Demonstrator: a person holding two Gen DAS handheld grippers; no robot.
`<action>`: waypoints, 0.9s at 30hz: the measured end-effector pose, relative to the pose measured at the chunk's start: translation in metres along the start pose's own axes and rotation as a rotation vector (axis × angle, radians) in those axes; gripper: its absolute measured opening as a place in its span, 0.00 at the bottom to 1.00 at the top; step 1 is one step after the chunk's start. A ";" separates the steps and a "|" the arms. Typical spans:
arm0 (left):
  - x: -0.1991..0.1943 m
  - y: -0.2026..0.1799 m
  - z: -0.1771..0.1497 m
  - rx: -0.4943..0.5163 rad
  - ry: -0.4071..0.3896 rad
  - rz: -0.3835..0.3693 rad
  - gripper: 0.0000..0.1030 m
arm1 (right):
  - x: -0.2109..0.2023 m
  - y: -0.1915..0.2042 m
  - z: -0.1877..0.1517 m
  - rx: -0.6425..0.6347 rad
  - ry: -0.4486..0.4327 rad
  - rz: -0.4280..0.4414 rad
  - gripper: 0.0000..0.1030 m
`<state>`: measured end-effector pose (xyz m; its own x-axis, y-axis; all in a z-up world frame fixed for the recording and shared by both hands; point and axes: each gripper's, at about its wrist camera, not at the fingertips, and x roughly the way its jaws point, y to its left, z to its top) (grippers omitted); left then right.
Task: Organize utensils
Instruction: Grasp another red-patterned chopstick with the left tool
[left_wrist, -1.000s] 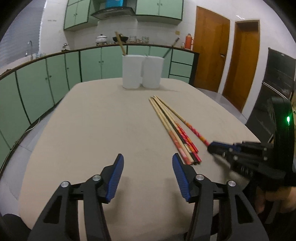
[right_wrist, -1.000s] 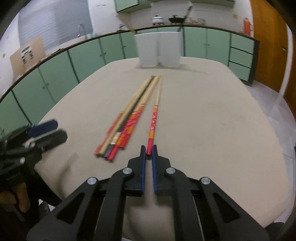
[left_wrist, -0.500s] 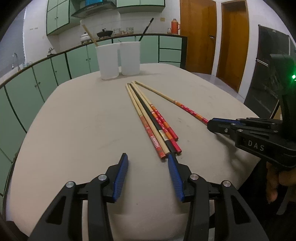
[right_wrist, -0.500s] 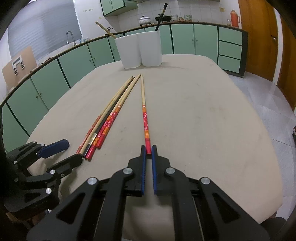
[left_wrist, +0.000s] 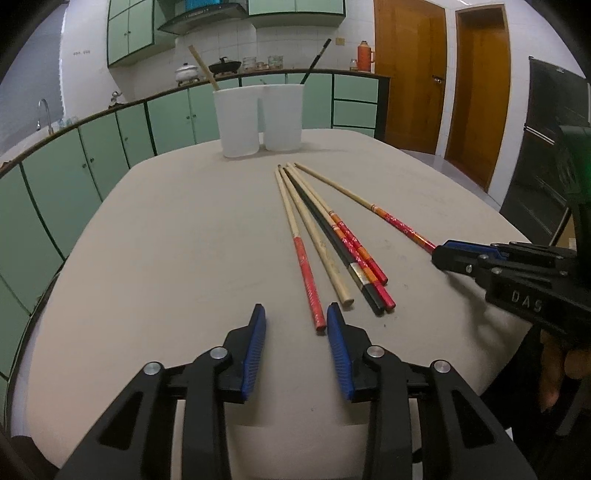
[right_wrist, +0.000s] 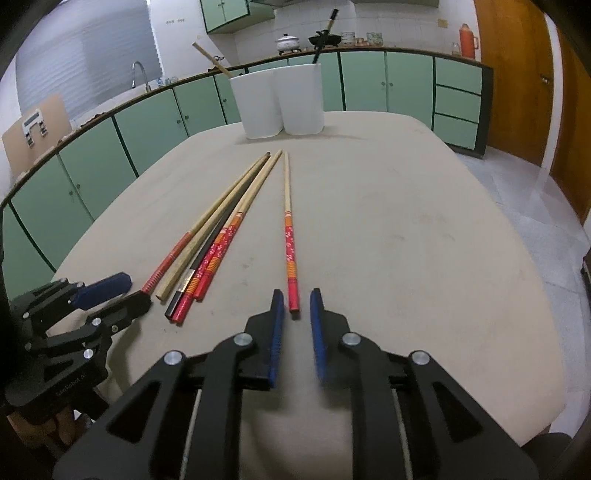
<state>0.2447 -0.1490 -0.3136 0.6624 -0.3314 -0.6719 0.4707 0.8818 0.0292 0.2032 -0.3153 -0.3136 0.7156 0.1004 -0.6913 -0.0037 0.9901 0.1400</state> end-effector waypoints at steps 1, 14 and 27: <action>0.002 -0.001 0.001 0.005 -0.005 0.006 0.34 | 0.001 0.001 0.001 -0.001 0.000 -0.001 0.17; 0.001 0.032 -0.001 -0.160 -0.017 0.170 0.06 | -0.004 0.015 -0.006 0.003 -0.048 -0.115 0.08; -0.007 0.042 0.011 -0.188 0.013 0.091 0.06 | -0.014 0.007 0.005 0.012 -0.034 -0.075 0.05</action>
<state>0.2660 -0.1129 -0.2996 0.6889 -0.2444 -0.6825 0.2914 0.9554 -0.0480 0.1968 -0.3100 -0.2997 0.7372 0.0222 -0.6754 0.0594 0.9935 0.0975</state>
